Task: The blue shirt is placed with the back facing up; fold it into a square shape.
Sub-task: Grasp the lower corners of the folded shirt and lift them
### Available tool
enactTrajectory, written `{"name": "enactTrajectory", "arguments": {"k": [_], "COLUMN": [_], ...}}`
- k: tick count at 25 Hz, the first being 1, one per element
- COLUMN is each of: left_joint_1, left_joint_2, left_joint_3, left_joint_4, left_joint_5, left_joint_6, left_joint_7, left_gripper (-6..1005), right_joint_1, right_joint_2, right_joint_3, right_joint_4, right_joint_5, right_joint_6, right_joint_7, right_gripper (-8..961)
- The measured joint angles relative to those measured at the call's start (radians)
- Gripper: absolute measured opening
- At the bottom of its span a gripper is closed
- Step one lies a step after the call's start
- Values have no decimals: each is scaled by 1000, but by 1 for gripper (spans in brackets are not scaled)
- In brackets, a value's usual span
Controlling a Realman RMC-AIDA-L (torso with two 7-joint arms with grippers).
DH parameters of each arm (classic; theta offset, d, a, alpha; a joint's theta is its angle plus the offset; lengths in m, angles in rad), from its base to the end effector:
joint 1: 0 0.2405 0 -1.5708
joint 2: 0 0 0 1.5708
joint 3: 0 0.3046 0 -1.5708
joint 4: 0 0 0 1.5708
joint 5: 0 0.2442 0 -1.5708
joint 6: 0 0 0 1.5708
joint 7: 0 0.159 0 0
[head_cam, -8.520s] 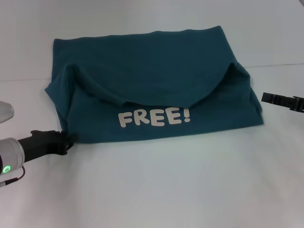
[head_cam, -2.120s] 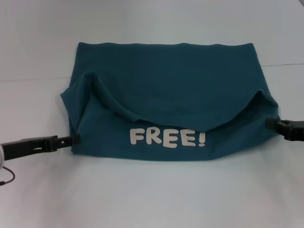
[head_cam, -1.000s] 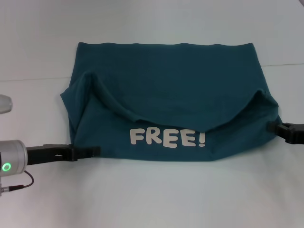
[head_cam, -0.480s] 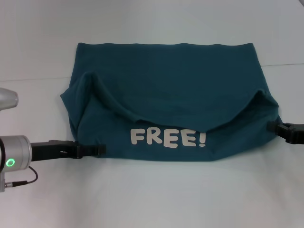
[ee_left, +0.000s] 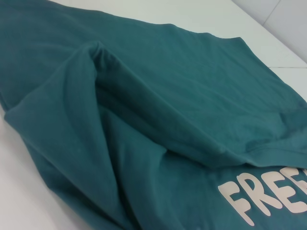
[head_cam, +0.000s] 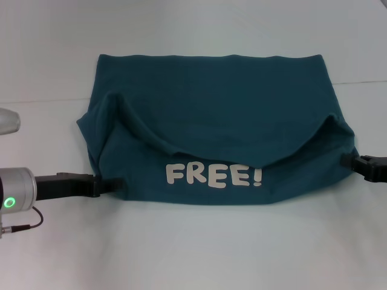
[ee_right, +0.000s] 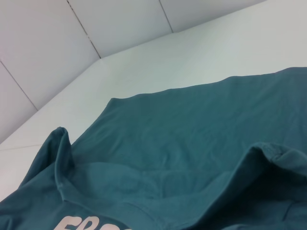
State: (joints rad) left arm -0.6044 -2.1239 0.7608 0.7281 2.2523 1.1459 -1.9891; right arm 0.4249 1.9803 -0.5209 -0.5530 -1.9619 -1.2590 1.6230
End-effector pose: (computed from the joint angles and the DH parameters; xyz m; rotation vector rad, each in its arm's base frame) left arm -0.3270 0.4405 -0.0538 -2.3693 -1.2373 -0.3320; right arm 0.4244 0.3825 0.0274 -2.1304 1.1912 0.6359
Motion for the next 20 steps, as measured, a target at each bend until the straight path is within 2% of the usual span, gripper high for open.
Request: {"name": "enactTrajectory", "arguments": {"k": [8,14,19,20], "left_joint_1": [-9,-11,-11,-11], "left_joint_2": [0,0,1,1], "left_joint_3": [1,2,2,2], "left_joint_4": [-5,-6,-6,-6], "left_joint_5": [2,3,3,3], "left_joint_6": [-14,-20,-20,-20], "left_joint_7": [-4,-5,-6,-6], "left_gripper": [466,214,36,37], "right_joint_1": [1,2,3,3], "right_joint_2": [0,0,0,0], "right_joint_3": [1,0,0,0], "right_joint_4": [0,1,3,3], "right_joint_5": [0,0,0,0], "right_joint_6": [-2,-3,-3,-4], "right_joint_7": [0,0,-1,-1], "right_gripper": [26,26,26,26]}}
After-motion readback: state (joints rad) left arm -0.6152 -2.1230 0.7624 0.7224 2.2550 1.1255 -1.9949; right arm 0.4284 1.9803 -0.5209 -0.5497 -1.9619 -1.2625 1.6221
